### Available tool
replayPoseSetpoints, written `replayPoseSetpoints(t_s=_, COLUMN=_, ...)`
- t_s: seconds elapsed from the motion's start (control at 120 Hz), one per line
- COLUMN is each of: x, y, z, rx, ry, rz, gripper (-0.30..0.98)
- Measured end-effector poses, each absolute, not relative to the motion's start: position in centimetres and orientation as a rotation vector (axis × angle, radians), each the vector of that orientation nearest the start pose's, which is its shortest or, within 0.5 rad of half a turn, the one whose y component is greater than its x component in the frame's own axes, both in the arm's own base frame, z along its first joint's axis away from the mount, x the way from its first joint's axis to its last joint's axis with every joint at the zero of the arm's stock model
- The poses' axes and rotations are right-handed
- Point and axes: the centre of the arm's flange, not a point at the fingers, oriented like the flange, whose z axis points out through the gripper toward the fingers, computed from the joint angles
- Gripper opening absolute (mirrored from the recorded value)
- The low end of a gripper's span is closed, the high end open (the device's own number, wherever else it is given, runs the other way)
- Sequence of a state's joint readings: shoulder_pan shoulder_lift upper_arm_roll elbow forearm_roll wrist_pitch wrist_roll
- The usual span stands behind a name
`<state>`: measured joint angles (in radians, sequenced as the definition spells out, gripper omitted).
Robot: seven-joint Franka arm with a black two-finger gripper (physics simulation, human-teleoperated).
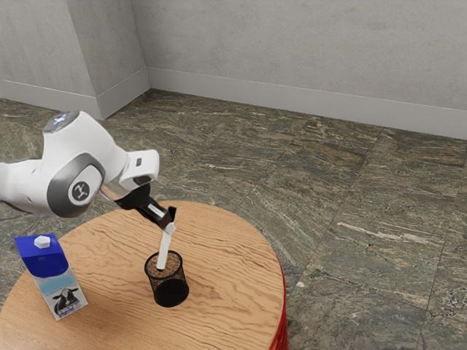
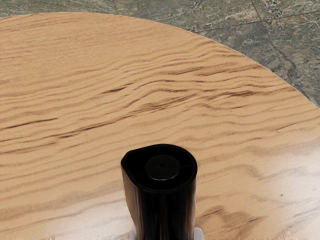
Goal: Put the marker into the pen holder.
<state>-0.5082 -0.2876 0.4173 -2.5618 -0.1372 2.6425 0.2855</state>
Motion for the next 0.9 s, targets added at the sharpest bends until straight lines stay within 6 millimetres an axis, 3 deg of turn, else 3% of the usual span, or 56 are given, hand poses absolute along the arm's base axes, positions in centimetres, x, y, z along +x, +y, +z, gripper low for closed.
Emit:
replayPoseSetpoints(t_s=0.208, x=45.0, y=-3.1, z=38.1, rx=-3.23, ry=0.422, rz=-0.577, gripper=-0.08)
replayPoseSetpoints(t_s=0.308, x=45.1, y=-3.3, z=37.3, rx=-3.227, ry=0.445, rz=-0.556, gripper=0.14)
replayPoseSetpoints(t_s=0.375, x=46.6, y=-3.2, z=37.8, rx=-3.216, ry=0.451, rz=-0.548, gripper=0.28)
replayPoseSetpoints(t_s=0.442, x=48.9, y=-0.4, z=41.0, rx=-3.231, ry=0.375, rz=-0.525, gripper=0.39)
replayPoseSetpoints(t_s=0.5, x=51.9, y=1.2, z=48.2, rx=-3.182, ry=0.406, rz=-0.537, gripper=0.46)
replayPoseSetpoints(t_s=0.583, x=54.3, y=2.1, z=58.1, rx=-3.102, ry=0.419, rz=-0.516, gripper=0.54)
replayPoseSetpoints(t_s=0.625, x=54.6, y=3.3, z=61.3, rx=-3.081, ry=0.374, rz=-0.475, gripper=0.56)
replayPoseSetpoints(t_s=0.692, x=55.1, y=3.4, z=63.0, rx=-3.054, ry=0.331, rz=-0.358, gripper=0.6)
replayPoseSetpoints(t_s=0.775, x=55.8, y=1.8, z=63.2, rx=-3.033, ry=0.317, rz=-0.225, gripper=0.63)
replayPoseSetpoints(t_s=0.9, x=54.8, y=0.6, z=63.4, rx=-3.017, ry=0.31, rz=-0.092, gripper=0.65)
